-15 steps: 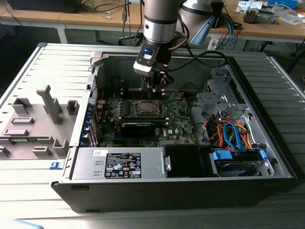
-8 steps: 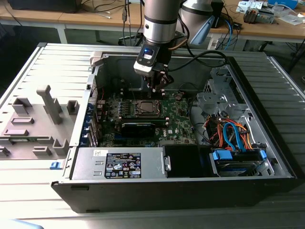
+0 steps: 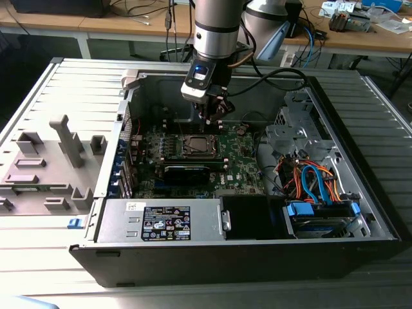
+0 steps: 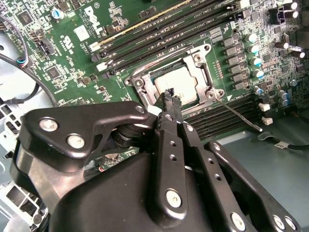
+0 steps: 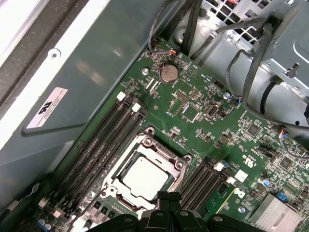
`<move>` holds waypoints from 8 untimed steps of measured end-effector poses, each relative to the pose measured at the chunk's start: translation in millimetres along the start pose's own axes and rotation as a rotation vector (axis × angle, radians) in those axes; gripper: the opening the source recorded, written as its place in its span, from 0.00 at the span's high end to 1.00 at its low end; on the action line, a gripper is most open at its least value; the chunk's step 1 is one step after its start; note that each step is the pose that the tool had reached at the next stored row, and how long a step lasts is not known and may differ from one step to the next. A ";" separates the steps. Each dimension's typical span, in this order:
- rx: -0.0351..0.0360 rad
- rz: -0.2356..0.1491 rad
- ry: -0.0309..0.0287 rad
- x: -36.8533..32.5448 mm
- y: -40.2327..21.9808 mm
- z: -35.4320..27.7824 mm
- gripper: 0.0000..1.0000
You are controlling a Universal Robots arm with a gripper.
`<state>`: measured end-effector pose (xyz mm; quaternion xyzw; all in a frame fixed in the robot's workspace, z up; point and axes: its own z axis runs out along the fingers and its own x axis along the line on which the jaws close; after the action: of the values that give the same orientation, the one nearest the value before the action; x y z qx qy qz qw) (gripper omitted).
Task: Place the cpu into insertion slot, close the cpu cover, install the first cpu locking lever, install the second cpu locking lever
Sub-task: 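Install the first cpu locking lever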
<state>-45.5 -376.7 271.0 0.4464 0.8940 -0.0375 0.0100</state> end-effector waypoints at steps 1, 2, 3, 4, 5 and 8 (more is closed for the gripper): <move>-0.0001 -0.001 0.0000 0.0 0.0 0.0 0.89; -0.0002 -0.003 -0.0001 0.0 0.0 0.0 0.89; -0.0002 -0.004 -0.0002 0.0 0.0 0.0 0.89; -0.0003 -0.006 -0.0003 0.0 0.0 0.0 0.89; -0.0004 -0.008 -0.0004 0.0 0.0 0.0 0.89; -0.0006 -0.011 -0.0007 0.0 0.0 0.0 0.89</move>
<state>-45.5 -376.7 271.0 0.4414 0.8965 -0.0374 0.0102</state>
